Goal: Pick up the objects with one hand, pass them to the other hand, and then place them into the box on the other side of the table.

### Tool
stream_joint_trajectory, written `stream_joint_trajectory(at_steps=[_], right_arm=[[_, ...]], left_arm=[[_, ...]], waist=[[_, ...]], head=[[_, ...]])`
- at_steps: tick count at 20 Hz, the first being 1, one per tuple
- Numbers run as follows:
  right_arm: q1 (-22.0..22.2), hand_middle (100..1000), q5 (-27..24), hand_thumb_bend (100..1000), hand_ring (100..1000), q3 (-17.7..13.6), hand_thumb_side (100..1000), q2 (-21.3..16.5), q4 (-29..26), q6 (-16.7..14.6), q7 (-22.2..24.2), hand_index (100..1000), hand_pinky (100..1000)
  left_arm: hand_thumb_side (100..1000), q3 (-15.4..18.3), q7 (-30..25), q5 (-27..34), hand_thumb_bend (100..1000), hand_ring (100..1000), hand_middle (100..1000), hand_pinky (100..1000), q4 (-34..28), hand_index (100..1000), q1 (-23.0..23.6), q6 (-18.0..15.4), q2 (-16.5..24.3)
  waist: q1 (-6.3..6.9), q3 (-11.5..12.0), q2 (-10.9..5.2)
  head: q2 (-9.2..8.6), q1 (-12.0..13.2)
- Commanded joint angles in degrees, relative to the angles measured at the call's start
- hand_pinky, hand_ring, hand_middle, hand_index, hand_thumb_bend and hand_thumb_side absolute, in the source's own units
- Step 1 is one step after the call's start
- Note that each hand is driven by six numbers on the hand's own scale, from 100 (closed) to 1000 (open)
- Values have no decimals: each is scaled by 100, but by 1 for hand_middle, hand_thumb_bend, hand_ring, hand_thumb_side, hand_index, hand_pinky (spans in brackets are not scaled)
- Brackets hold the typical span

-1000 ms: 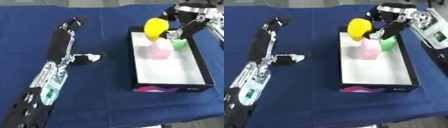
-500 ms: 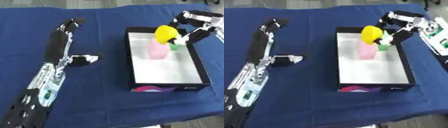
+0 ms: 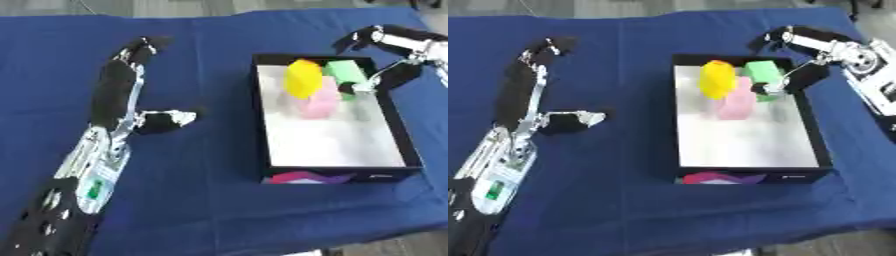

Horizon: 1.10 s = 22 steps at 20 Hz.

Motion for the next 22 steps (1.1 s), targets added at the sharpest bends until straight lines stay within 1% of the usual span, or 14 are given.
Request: stream_joint_trajectory(at_steps=[1,4,6,8,9,11,12,13,14,16,17,19,21,22], right_arm=[[-24,785,-4,496,992,-130,337,-192,-76,-13,-132,900,904],[-15,787,-118,481,994,-163,316,-181,-126,35,-213,901,902],[-6,788,-274,415,998,-220,282,-178,-204,106,-291,904,901],[15,795,-586,227,1000,-308,263,-174,-336,230,-410,905,906],[30,800,-837,100,1000,-373,275,-175,-434,314,-496,901,909],[80,806,-1557,100,1000,-576,330,-211,-728,518,-782,898,913],[102,804,-1953,100,1000,-709,391,-235,-900,588,-972,901,913],[143,799,-2316,100,1000,-822,519,-269,-1055,641,-1147,904,913],[202,798,-2683,100,1000,-947,572,-296,-1192,676,-1296,909,912],[366,798,-3373,100,1000,-1208,536,-336,-1393,696,-1486,916,911],[445,798,-3646,100,1000,-1315,511,-355,-1453,689,-1539,920,912],[669,799,-4183,100,1000,-1555,537,-358,-1546,588,-1642,926,916],[923,797,-4532,100,1000,-1751,530,-348,-1616,452,-1640,913,919],[1042,794,-4607,100,1000,-1855,523,-315,-1634,396,-1654,905,920]], left_arm=[[308,13,-1,40,920,659,634,698,-86,831,-52,-12,17],[307,18,2,39,920,658,634,697,-89,831,-54,-9,18],[309,26,6,45,918,658,634,697,-94,831,-53,-1,25],[318,47,18,66,904,657,633,697,-109,830,-49,15,35],[325,65,31,89,892,656,633,698,-129,830,-48,28,44],[343,116,63,166,851,658,635,700,-218,831,-57,75,88],[357,159,68,223,817,660,637,701,-272,829,-69,116,130],[377,200,54,296,783,662,640,704,-324,825,-77,166,173],[392,255,2,399,753,670,650,712,-368,822,-85,238,229],[419,374,-143,584,693,671,651,717,-501,820,-104,383,369],[446,423,-208,705,633,671,652,718,-581,819,-100,435,432],[528,596,-320,1115,523,669,651,725,-721,818,-56,577,637],[637,784,-380,1672,412,663,647,730,-845,821,-8,739,838],[666,884,-388,1961,392,656,643,729,-913,820,21,813,937]], waist=[[58,1,-248],[57,8,-257],[57,12,-261],[57,14,-263],[58,15,-265],[61,17,-274],[62,21,-285],[63,26,-292],[65,35,-303],[74,49,-326],[78,54,-337],[84,69,-362],[88,84,-371],[90,91,-372]], head=[[-10,-26],[-15,-30],[-20,-28],[-15,-16],[-14,0],[-10,57],[-12,78],[-18,86],[-23,92],[-36,118],[-39,123],[-47,129],[-64,142],[-66,144]])
